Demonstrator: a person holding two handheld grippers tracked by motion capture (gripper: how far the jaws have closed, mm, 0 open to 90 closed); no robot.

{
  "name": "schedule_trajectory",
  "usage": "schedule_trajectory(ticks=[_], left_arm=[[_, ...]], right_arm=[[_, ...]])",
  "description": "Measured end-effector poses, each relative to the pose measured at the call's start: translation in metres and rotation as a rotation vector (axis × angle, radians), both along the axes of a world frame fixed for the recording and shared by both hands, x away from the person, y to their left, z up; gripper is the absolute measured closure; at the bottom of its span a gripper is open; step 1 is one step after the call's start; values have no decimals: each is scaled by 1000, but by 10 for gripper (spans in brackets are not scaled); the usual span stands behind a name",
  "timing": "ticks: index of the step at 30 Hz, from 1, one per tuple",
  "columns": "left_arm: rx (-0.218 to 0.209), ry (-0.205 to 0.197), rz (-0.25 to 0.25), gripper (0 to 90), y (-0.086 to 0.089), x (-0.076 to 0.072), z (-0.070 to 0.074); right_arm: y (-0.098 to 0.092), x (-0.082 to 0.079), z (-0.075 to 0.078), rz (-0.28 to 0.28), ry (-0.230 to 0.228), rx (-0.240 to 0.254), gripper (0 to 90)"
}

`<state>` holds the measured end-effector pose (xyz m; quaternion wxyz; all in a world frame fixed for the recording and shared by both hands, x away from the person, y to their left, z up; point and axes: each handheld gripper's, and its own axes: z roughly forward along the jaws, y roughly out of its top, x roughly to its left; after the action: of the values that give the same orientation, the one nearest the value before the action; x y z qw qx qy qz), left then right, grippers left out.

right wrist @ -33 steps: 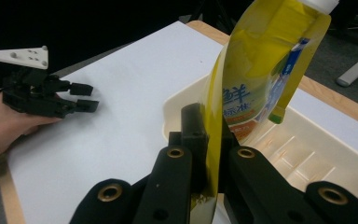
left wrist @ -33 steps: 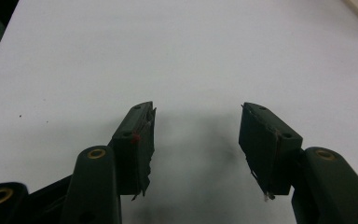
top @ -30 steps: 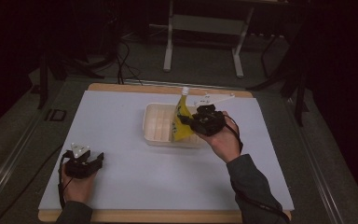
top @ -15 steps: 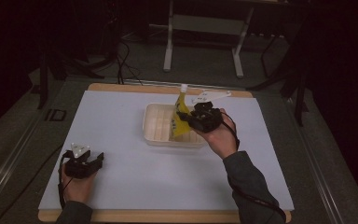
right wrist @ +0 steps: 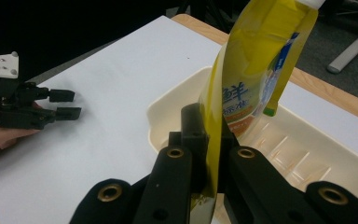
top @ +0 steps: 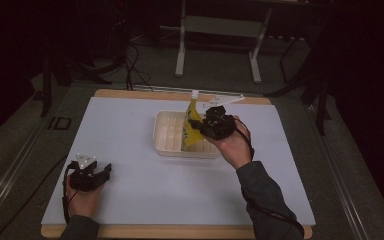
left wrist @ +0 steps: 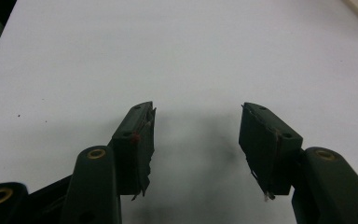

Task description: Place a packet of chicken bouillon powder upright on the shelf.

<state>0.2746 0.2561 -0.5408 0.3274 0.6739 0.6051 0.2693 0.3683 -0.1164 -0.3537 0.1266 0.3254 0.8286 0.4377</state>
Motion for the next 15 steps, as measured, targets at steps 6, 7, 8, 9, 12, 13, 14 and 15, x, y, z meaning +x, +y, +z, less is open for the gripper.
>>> schedule_trajectory(ticks=[6,7,8,9,12,13,14,15], left_arm=[[1,1,-1,448,0,0,0],[1,1,-1,448,0,0,0],[1,0,0,448,0,0,0],[1,1,-1,448,0,0,0],[0,1,0,447,0,0,0],[-1,1,0,447,0,0,0],[-1,1,1,447,0,0,0],[-2,0,1,447,0,0,0]], right_arm=[[1,3,-1,-23,30,0,898],[1,4,-1,-26,34,-2,898],[1,5,-1,-32,42,-2,898],[1,6,-1,-40,49,-1,897],[1,10,0,-52,69,-2,897],[1,10,0,-57,75,-1,896],[1,12,0,-58,76,-7,895],[1,12,1,-63,81,-10,895]])
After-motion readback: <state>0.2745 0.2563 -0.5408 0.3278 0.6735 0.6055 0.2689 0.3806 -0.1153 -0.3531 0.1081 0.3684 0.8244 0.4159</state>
